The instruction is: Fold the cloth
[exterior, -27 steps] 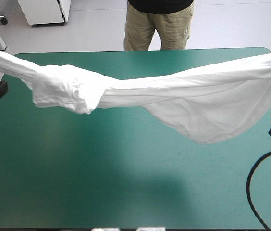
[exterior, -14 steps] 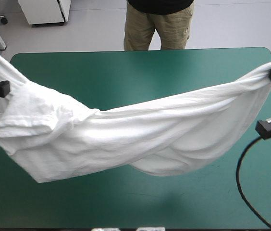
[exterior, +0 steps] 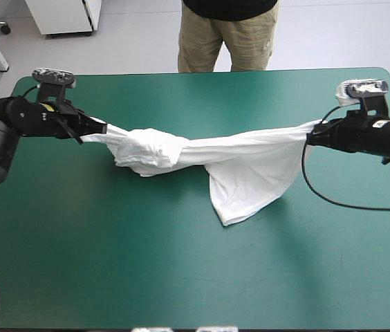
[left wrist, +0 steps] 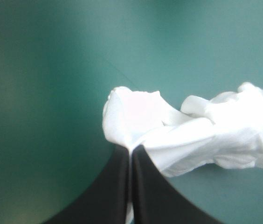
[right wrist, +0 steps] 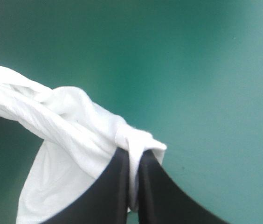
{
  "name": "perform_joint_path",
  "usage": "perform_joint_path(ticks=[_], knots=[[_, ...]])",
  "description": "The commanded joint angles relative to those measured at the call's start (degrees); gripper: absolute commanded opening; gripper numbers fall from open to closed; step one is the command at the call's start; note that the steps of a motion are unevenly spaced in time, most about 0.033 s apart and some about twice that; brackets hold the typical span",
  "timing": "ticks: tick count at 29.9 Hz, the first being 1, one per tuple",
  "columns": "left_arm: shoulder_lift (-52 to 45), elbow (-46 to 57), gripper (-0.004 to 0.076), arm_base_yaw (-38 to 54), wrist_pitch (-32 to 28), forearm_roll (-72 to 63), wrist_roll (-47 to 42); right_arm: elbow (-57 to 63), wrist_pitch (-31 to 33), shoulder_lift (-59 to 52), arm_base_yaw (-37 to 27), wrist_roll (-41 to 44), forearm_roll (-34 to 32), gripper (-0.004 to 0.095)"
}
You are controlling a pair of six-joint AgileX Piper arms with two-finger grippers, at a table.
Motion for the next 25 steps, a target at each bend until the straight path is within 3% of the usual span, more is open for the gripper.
perform_joint_path(ticks=[1, 5, 12, 14, 17, 20, 22, 25], knots=[[4.1, -0.8, -0.0009, -0.1, -13.6, -5.6, 1.6, -2.9, -8.0, 6.2, -0.5, -2.3, 2.6, -0.0017], [10.1, -0.8, -0.0009, -0.1, -23.0, -14.0, 6.3, -6.2, -11.3, 12.9, -0.5, -2.5, 2.6, -0.0017], [18.1, -0.8, 0.0027, -0.1, -29.9, -20.8, 11.1, -10.4, -17.1, 18.1, -0.4, -4.9, 2.4, -0.0010], [20.3, -0.8, 0.0118, -0.1, -30.1, -22.7, 11.1, -11.3, -18.0, 19.3, -0.4, -4.9, 3.0, 0.0008], [22.8, -0.8, 0.0333, -0.1, -30.7, -25.2, 11.5, -11.6, -19.5, 20.8, -0.4, -4.9, 4.0, 0.0070], [24.1, -0.8, 0.0515, -0.1, -31.4, -27.8, 11.8, -12.4, -21.4, 22.3, -0.4, -4.9, 3.9, 0.0204], [24.1, -0.8, 0.0552, -0.1, -31.3, -28.4, 11.8, -12.7, -23.4, 22.4, -0.5, -5.2, 3.9, 0.0327], [23.1, -2.8, 0.0547, -0.1, -27.9, -28.6, 12.4, -15.0, -22.9, 22.0, -1.0, -6.3, 3.9, 0.0499]])
